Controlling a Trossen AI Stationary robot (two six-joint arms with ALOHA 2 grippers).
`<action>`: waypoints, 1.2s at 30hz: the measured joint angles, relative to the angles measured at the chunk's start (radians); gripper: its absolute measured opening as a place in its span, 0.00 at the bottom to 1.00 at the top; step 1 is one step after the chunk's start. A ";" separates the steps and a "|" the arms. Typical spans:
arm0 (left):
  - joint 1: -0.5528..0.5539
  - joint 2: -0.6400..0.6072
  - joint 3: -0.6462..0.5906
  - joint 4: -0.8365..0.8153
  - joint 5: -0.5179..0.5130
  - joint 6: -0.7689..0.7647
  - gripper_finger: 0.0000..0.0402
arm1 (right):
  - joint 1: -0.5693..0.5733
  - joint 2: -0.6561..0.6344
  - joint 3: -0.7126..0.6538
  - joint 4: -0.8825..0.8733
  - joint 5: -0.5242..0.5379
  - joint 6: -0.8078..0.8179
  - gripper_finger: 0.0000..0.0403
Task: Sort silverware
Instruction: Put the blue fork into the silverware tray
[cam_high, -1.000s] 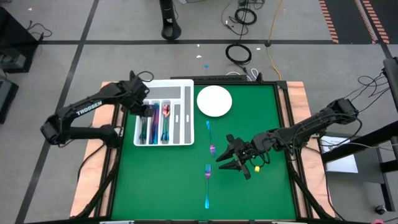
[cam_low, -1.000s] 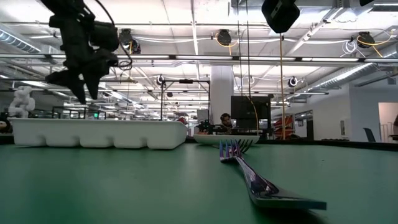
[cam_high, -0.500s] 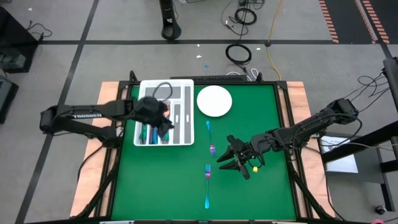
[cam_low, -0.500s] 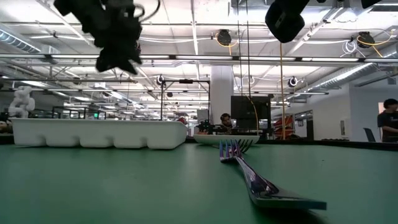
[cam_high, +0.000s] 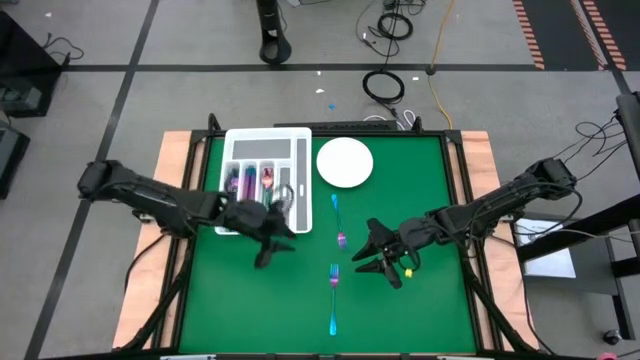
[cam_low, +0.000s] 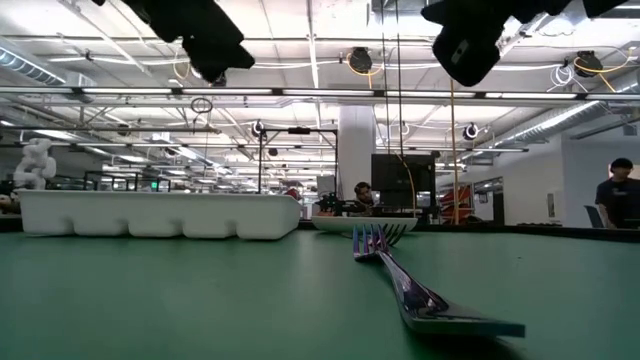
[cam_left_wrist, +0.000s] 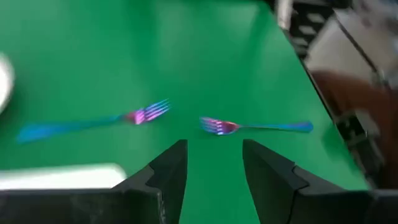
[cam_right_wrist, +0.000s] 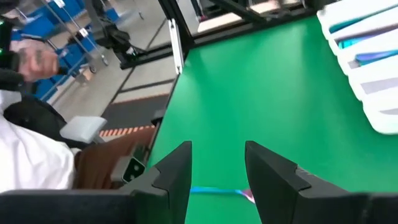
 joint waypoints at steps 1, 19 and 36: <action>-0.019 0.028 0.000 0.031 0.003 0.049 0.39 | 0.000 0.000 0.000 -0.011 0.000 0.000 0.34; -0.245 0.633 0.425 0.021 -0.009 0.633 0.36 | 0.000 0.001 0.000 -0.228 -0.003 0.102 0.34; -0.191 0.827 0.721 -0.192 -0.034 0.123 0.34 | 0.000 0.001 0.000 -0.310 -0.004 0.159 0.34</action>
